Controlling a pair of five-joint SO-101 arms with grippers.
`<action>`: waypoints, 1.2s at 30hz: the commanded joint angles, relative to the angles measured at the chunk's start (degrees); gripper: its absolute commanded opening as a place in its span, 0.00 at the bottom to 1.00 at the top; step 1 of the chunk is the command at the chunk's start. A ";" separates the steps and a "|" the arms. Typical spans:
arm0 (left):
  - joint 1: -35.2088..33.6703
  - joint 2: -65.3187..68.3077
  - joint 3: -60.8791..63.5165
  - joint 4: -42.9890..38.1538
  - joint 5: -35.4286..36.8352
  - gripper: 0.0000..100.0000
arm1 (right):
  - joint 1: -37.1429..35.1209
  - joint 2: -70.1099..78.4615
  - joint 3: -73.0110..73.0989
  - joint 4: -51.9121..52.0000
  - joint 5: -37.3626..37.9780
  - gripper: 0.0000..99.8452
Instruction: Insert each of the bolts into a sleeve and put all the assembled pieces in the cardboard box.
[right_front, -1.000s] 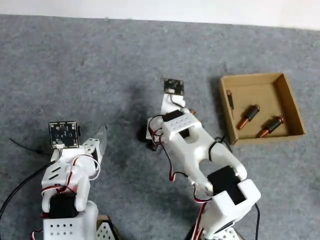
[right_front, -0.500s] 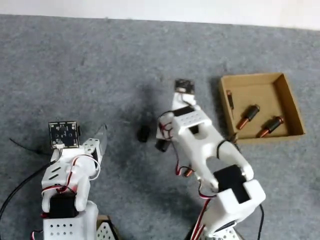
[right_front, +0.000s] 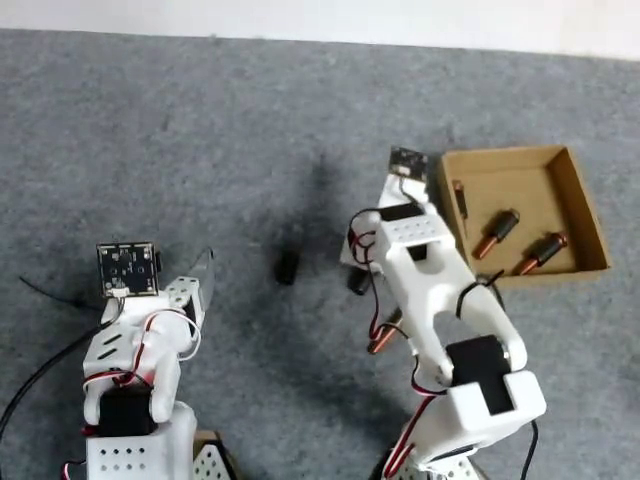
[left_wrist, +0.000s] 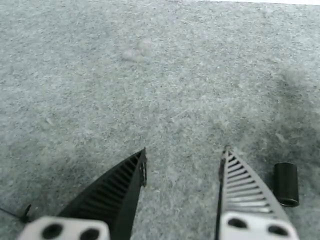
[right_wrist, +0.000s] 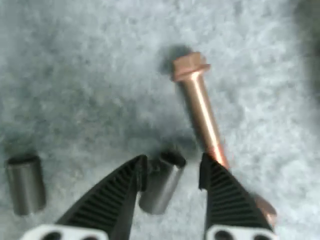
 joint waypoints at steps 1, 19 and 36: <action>0.04 -0.84 -1.98 0.09 -0.62 0.23 | -2.51 -2.68 -0.66 3.56 0.62 0.17; 0.04 -0.84 -1.98 0.09 -0.62 0.23 | -4.35 4.97 1.63 -1.36 0.18 0.16; 0.04 -0.84 -1.98 0.09 -0.62 0.23 | -1.27 5.85 -0.04 -1.10 0.53 0.00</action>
